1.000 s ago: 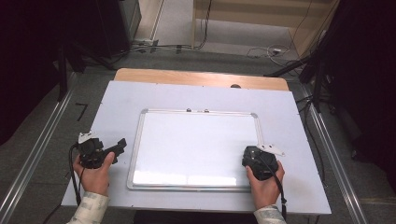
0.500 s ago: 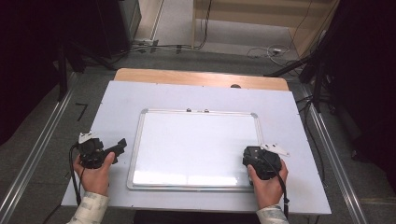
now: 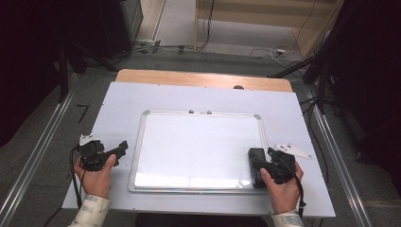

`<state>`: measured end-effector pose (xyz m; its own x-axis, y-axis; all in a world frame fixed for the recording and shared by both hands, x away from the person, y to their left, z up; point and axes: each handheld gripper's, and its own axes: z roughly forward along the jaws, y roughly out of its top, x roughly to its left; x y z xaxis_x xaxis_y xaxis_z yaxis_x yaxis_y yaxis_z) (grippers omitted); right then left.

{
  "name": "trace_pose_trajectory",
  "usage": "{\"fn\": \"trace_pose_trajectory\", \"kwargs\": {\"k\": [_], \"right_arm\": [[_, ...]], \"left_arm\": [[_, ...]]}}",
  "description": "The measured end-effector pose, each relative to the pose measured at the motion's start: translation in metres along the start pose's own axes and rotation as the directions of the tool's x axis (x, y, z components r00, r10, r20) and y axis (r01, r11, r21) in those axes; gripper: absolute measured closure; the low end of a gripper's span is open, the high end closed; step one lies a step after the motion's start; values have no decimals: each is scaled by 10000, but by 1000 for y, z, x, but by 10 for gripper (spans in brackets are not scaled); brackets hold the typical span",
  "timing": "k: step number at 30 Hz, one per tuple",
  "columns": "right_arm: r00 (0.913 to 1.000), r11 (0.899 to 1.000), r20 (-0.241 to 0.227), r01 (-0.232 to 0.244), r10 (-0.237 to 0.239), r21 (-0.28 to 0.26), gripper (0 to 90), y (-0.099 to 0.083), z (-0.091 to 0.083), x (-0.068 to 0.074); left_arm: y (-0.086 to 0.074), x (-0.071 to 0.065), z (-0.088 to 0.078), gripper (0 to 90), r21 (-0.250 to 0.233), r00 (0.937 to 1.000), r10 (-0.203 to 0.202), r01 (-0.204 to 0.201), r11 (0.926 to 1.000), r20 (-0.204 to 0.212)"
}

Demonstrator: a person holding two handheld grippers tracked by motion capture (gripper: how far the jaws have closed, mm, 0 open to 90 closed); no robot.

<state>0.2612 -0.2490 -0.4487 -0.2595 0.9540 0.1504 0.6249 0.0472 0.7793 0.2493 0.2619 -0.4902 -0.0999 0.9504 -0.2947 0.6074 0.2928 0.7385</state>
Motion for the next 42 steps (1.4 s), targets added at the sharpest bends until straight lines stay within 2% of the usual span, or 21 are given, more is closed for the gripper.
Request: {"fn": "trace_pose_trajectory", "kwargs": {"k": [2,8,14,20,31,35,37,42], "right_arm": [[9999,9999,-53,108,-108,-38,246,0,-4,-5],[9996,9996,193,204,-200,-177,243,-1,-17,-23],[9996,9993,298,-4,14,-365,240,-3,-29,-46],[9984,9989,528,-162,184,-431,239,-6,-37,-63],[9944,9986,1029,-176,226,-499,239,-11,-42,-89],[9909,9988,1324,-190,250,-462,238,-13,-42,-97],[9869,9991,1608,-36,103,-414,238,-14,-42,-102],[9831,9993,1805,-252,301,-293,219,-17,-39,-114]], "left_arm": [[0,0,0,105,-2,10000,0,0,10000,-8],[0,1,0,105,-15,10000,-26,26,10000,-46],[0,1,0,105,-13,10000,-45,45,10000,-60],[0,1,0,105,-4,9999,-49,49,10000,-98],[1,4,-1,105,-65,9999,-100,99,9999,-117],[1,6,0,105,-62,9997,-151,150,9999,-166],[2,8,0,105,-71,9995,-199,198,9998,-229],[3,13,2,105,-60,9987,-312,309,9995,-399]]}}
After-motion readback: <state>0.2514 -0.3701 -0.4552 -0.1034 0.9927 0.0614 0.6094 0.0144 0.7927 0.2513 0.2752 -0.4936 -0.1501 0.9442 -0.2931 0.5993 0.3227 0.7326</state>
